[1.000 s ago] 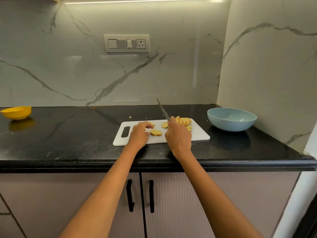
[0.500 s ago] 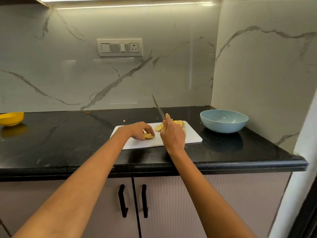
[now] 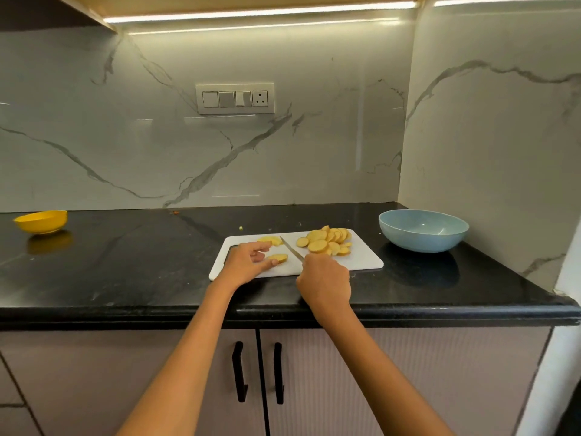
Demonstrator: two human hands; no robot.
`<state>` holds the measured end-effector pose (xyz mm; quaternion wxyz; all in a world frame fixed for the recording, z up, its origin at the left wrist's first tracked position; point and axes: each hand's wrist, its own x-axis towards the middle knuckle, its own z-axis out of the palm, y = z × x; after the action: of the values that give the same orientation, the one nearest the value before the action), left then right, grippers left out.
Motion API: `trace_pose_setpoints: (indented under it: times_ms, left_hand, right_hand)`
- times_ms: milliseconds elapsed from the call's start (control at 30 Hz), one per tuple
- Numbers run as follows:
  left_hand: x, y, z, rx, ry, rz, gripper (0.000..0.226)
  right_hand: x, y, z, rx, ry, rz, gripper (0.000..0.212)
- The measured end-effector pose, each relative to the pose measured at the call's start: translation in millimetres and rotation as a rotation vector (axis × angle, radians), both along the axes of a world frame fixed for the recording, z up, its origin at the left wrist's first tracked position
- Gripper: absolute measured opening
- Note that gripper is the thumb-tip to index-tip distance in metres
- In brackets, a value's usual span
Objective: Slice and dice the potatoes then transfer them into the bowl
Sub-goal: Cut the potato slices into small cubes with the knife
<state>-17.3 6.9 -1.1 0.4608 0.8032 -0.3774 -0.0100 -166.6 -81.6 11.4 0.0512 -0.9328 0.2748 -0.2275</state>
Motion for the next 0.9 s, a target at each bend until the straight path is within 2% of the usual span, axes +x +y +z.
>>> trace_pose_setpoints:
  times_ms: [167,433,700,900]
  left_hand:
    - [2.0,-1.1,-1.6,-0.001,0.003,-0.002,0.049]
    - [2.7,-3.7,-2.6,0.023,-0.024,-0.029,0.040]
    - [0.9,-3.9,-2.2,0.040,-0.038,-0.037,0.037]
    - [0.2,-6.0,-1.3,0.015,-0.025,-0.019,0.030]
  right_hand:
    - [1.4,11.2,2.4,-0.106,0.097,-0.006,0.023]
    - [5.5,24.8,4.0,-0.221,0.126,0.055,0.023]
    - [-0.8,26.5,7.4,-0.013,0.048,-0.035,0.024]
    - [-5.1,32.6,9.7,0.022,0.075,-0.017,0.025]
